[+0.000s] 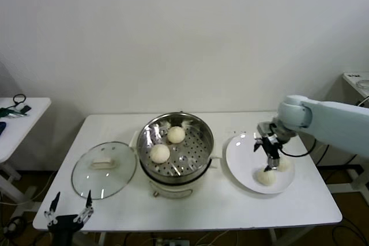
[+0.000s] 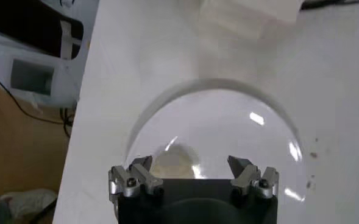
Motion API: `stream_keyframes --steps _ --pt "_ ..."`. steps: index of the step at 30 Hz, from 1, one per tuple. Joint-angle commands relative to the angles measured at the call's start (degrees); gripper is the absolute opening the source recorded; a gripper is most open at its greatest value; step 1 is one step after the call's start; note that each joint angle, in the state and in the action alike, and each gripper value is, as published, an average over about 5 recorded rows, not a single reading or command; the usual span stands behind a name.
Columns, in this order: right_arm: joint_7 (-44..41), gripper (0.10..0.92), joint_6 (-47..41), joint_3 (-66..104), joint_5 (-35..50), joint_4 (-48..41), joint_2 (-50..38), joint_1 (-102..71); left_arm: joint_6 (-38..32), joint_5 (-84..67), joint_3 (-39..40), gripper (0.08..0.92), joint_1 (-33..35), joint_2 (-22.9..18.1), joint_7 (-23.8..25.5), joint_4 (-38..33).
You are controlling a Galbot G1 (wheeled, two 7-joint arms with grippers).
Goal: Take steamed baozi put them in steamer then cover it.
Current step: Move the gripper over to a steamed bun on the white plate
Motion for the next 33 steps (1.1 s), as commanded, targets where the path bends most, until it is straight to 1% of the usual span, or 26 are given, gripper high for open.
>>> stream_keyframes --steps 1,7,17,28,30,33 --pt "-0.5 0.823 0.3 7.8 -7.8 -3.0 -3.7 -12.5 0.1 0.1 -0.2 0.823 0.3 -0.1 0.0 -0.2" --pt "-0.2 0.823 0.9 12.7 -9.4 -6.6 -2.4 -17.1 0.0 0.2 -0.4 0.823 0.4 -0.1 0.0 0.5" --pt "-0.1 0.823 1.3 14.0 -9.6 -10.2 1.8 -17.6 0.0 0.2 -0.6 0.823 0.3 -0.2 0.0 1.2" --pt "-0.4 0.820 1.9 13.9 -9.7 -11.7 3.9 -17.7 -0.2 0.1 -0.6 0.823 0.1 -0.1 -0.1 1.8" --pt "-0.5 0.805 2.2 13.9 -9.7 -11.9 4.1 -17.7 -0.2 0.2 -0.6 0.823 0.0 -0.1 0.0 1.8" --pt "-0.7 0.750 2.6 13.7 -9.6 -12.2 4.2 -17.3 -0.1 0.2 -0.5 0.823 -0.1 -0.2 0.0 1.9"
